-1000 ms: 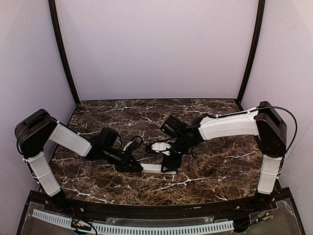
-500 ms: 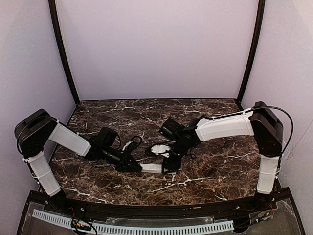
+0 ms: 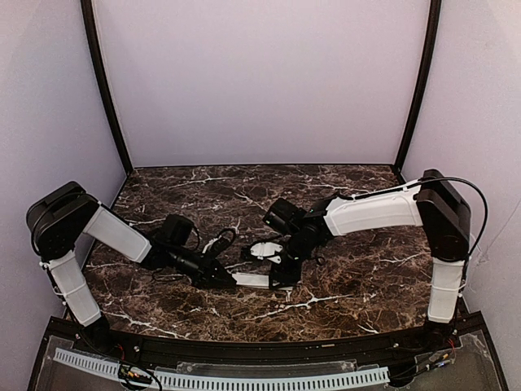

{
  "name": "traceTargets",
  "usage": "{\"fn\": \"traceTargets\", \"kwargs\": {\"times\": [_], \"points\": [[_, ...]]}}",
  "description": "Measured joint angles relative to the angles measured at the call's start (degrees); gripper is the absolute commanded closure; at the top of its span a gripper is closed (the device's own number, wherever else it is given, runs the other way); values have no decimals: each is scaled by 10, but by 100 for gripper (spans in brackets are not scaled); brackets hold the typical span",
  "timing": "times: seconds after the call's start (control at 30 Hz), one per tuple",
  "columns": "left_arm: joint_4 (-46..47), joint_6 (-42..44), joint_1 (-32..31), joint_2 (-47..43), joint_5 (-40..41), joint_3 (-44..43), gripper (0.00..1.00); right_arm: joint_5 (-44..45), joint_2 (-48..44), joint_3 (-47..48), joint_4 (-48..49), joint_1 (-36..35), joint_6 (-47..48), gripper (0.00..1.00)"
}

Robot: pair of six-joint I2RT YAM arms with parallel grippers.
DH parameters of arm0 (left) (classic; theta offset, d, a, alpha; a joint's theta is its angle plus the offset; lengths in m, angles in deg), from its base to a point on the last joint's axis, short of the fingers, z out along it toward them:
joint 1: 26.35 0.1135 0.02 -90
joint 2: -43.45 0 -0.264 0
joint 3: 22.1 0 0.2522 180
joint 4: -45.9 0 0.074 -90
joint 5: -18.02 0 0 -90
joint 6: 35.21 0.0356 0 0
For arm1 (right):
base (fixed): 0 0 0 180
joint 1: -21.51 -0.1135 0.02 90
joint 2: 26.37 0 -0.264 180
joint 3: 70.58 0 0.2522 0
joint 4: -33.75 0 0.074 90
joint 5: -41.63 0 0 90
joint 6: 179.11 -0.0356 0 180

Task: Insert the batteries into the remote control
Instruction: Adjust the battery cover of the remote control without the battery cover, then load the battery cover onto the remote control without the battery cover.

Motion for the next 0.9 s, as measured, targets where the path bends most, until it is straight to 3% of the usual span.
{"fn": "traceTargets", "kwargs": {"times": [0.17,0.27,0.4,0.47,0.9], "points": [[-13,3,4,10,1,-8,100,1,0,0,-1,-1,6,65],[-28,10,6,18,4,-18,90,2,0,0,-2,-2,8,70],[-54,22,8,19,21,-27,73,2,0,0,-1,-2,10,71],[-75,26,9,19,29,-27,70,2,0,0,-1,-2,10,71],[-148,63,9,-17,91,-34,64,2,0,0,-1,-2,9,69]]}}
